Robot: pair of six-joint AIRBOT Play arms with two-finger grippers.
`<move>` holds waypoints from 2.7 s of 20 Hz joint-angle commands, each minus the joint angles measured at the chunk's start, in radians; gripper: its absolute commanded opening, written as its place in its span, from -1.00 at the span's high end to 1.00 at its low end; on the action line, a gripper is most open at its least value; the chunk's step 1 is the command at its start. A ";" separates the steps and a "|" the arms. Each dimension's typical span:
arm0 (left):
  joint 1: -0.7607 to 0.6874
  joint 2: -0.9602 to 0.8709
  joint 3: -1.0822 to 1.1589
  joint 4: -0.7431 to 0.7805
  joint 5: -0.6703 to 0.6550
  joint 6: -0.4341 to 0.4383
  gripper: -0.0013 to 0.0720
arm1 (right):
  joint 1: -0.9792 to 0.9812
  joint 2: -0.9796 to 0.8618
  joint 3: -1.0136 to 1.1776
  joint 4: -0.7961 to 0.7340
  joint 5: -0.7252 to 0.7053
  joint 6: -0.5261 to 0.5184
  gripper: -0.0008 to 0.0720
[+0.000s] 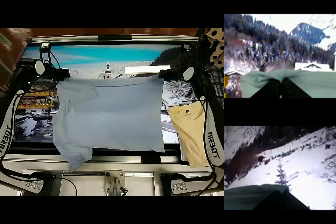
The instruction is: Fold the shirts.
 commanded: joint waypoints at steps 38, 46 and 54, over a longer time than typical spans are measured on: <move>0.092 -0.183 0.003 -0.089 -0.670 0.279 0.86 | 0.024 -0.129 0.000 -0.075 0.572 0.137 0.81; 0.092 -0.132 0.004 -0.150 -0.663 0.265 -0.25 | 0.024 -0.092 0.024 0.034 0.628 0.042 -0.44; 0.108 0.197 -0.026 -0.314 -0.787 0.307 -0.37 | -0.098 0.156 0.054 -0.008 0.968 -0.069 -0.66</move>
